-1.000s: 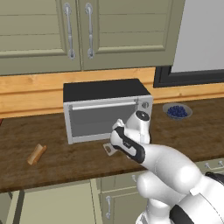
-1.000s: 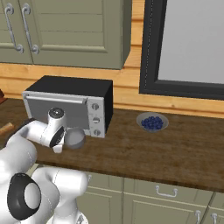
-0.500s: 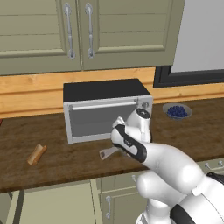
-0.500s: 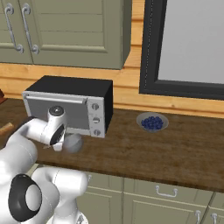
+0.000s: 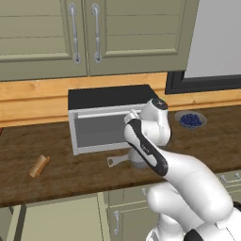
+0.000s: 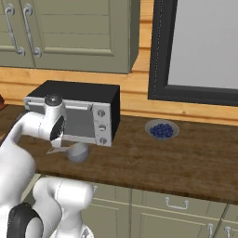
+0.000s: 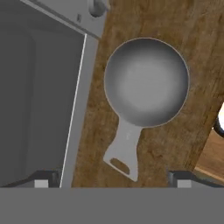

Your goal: Pick the measuring cup from the drawer and place it on the counter.

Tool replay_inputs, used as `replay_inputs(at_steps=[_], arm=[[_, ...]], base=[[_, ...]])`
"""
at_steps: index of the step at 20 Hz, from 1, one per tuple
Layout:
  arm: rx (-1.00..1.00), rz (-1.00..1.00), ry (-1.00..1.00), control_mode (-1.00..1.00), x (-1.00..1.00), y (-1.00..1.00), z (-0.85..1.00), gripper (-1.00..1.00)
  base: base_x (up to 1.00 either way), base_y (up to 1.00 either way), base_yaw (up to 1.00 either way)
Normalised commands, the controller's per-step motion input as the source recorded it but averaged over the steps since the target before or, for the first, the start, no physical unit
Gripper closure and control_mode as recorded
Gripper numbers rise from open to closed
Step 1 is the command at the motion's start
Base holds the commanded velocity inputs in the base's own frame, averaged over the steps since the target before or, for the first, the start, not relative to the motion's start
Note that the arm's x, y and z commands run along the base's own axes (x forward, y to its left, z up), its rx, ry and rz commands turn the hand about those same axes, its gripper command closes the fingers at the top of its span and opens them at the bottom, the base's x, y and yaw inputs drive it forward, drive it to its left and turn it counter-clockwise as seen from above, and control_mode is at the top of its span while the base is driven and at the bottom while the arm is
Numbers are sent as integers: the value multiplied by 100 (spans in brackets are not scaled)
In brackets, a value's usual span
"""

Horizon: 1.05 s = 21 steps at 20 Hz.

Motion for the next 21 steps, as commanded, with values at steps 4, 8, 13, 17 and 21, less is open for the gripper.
replay_inputs(at_steps=[4,8,13,17,21], arm=[[0,7,0,-100,-23,-62,96,-100],[0,18,0,-100,-38,-96,82,-100],[-5,25,0,-100,-75,-91,56,-100],[-21,35,0,-100,-100,-44,16,-100],[-30,43,0,-100,-100,-7,2,-100]], base=[[0,0,0],[0,0,0],[0,0,0],[0,0,0],[0,0,0]])
